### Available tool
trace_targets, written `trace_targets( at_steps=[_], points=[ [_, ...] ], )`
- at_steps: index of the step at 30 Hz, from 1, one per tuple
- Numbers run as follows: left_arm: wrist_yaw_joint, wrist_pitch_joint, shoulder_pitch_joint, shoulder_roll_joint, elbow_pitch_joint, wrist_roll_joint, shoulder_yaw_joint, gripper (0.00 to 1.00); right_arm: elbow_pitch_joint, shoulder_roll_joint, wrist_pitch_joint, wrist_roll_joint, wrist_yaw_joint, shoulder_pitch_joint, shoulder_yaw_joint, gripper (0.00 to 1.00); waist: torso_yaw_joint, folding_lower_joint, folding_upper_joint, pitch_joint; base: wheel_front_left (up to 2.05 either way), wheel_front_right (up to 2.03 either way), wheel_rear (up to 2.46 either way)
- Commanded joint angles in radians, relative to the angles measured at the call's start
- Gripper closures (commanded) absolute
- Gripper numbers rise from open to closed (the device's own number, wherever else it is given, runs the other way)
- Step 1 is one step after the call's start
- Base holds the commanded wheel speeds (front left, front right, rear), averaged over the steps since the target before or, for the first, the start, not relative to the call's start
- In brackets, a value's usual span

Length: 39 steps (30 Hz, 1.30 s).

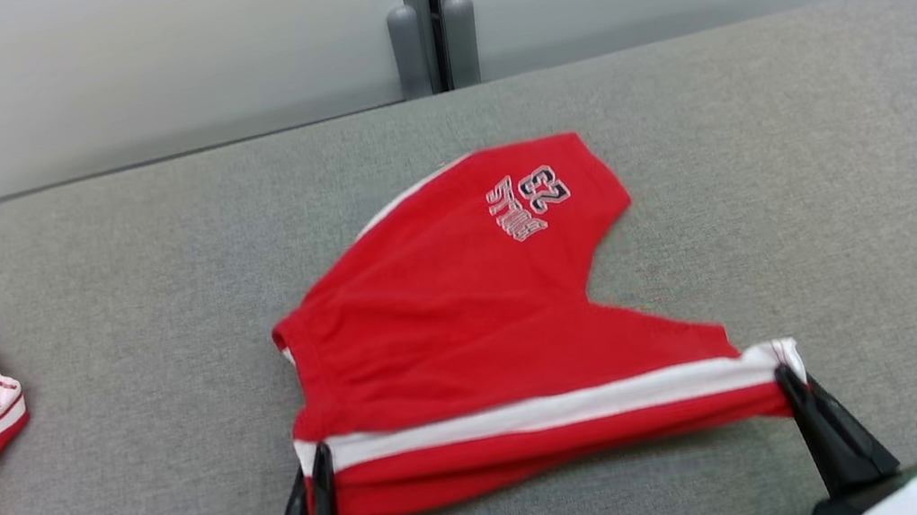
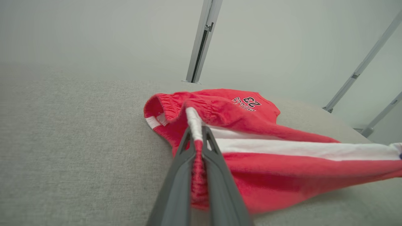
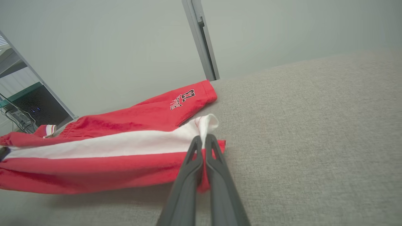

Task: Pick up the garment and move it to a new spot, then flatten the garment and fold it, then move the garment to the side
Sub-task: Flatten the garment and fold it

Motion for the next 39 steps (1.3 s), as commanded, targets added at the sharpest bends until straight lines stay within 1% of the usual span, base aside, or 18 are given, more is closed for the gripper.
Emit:
trace_targets(
  at_steps=[1,6,10,14,18,22,27,31,33,36,39],
  points=[
    [0.007,0.008,0.02,0.006,-0.021,-0.004,0.001,1.0,-0.025,0.002,0.018,-0.015,0.0,0.034,-0.018,1.0,0.004,0.0,-0.0001,-0.018,0.0,0.0,0.0],
    [0.026,0.047,0.079,0.016,-0.084,-0.009,-0.004,1.0,-0.126,0.018,0.099,-0.051,0.0,0.14,-0.076,1.0,0.009,0.0,-0.0001,-0.041,0.0,0.0,0.0],
    [0.036,0.065,0.095,0.022,-0.115,-0.017,-0.003,1.0,-0.184,0.03,0.15,-0.071,0.0,0.182,-0.114,1.0,0.01,0.0,-0.0001,-0.048,0.0,0.0,0.0],
    [0.04,0.075,0.084,0.021,-0.123,-0.026,-0.003,1.0,-0.209,0.034,0.175,-0.079,0.0,0.186,-0.138,1.0,0.016,0.0,-0.0001,-0.043,0.0,0.0,0.0],
    [0.049,0.096,0.038,0.018,-0.128,-0.029,-0.011,1.0,-0.218,0.021,0.197,-0.086,0.0,0.131,-0.157,1.0,0.03,0.0,-0.0001,-0.015,0.0,0.0,0.0],
    [0.034,0.106,-0.039,0.015,-0.115,-0.055,-0.014,1.0,-0.204,-0.015,0.198,-0.086,0.0,0.022,-0.16,1.0,0.047,0.0,-0.0001,0.046,0.0,0.0,0.0],
    [0.023,0.099,-0.175,0.01,-0.075,-0.088,-0.008,1.0,-0.14,-0.087,0.195,-0.071,0.0,-0.192,-0.119,1.0,0.077,0.0,-0.0001,0.145,0.0,0.0,0.0],
    [0.021,0.084,-0.282,0.006,-0.017,-0.12,-0.017,1.0,-0.049,-0.14,0.194,-0.045,0.0,-0.377,-0.057,1.0,0.109,0.0,-0.0001,0.216,0.0,0.0,0.0],
    [0.024,0.073,-0.327,0.004,0.019,-0.14,-0.026,1.0,0.007,-0.155,0.194,-0.032,0.0,-0.458,-0.022,1.0,0.126,0.0,-0.0001,0.244,0.0,0.0,0.0],
    [0.028,0.057,-0.393,0.003,0.07,-0.184,-0.043,1.0,0.093,-0.169,0.185,-0.005,0.0,-0.582,0.036,1.0,0.146,0.0,-0.0001,0.282,0.0,0.0,0.0],
    [0.046,0.037,-0.44,0.003,0.117,-0.229,-0.063,1.0,0.191,-0.166,0.178,0.025,0.0,-0.685,0.109,1.0,0.156,0.0,-0.0001,0.311,0.0,0.0,0.0]
  ],
)
